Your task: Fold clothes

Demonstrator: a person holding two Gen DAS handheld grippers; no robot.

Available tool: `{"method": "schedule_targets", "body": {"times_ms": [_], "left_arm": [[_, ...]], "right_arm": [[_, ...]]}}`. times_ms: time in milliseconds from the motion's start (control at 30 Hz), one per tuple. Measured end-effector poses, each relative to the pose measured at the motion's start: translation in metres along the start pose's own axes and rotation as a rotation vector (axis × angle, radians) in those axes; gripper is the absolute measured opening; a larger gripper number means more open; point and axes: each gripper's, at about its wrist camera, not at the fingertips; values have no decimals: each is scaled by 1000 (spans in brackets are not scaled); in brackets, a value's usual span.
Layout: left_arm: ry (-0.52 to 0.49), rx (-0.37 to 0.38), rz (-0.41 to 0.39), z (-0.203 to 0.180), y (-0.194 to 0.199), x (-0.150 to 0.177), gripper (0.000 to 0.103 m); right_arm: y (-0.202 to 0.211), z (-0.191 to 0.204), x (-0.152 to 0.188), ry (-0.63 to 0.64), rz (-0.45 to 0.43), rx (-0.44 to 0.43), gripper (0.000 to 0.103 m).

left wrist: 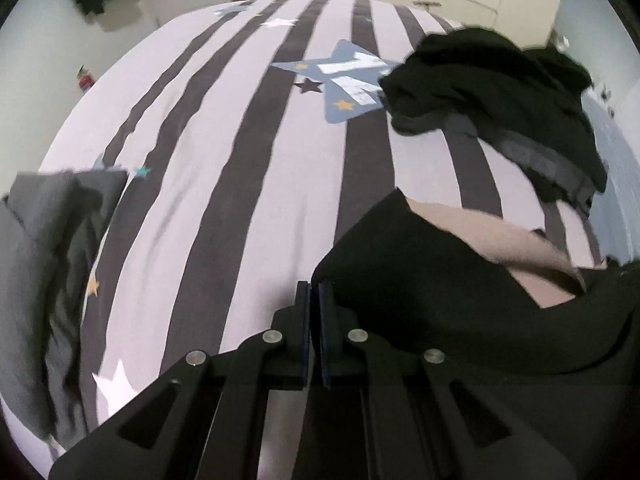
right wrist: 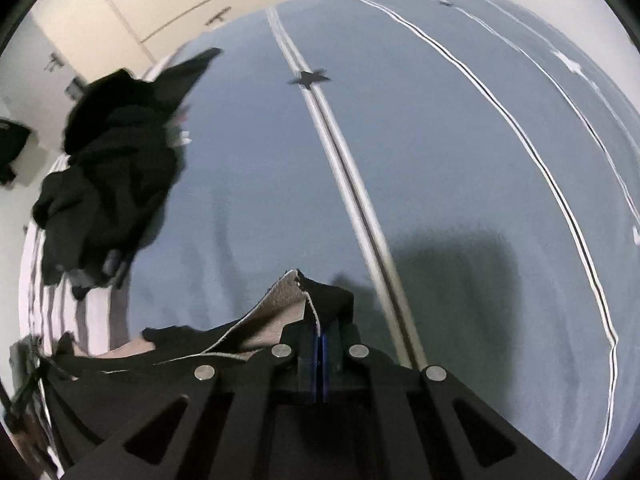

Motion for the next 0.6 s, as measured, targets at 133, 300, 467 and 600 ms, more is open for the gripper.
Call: {"method": "schedule_targets", "body": {"times_ms": [133,300,467,600], "left_arm": [[24,26,-82,6,24,4,3],[10,-17,-5,7,6,5,4],[90,-9,-6,13,2,-8,12],[68,28,-65,13,10,-19,50]], "right_arm": [[11,-9,4,-37,-37,-31,1],[43,14,3,87,-176,-41,1],[-22,-8,5,-80,147,11,2],[16,-15,1,-95,-24,-40,39]]}}
Point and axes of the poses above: each gripper's, at about its wrist camera, not at the fingertips, and y roughly against the way its jaws point, z to its left, x to its underside, and after that the axes turned 6 degrees about -z, right-handed
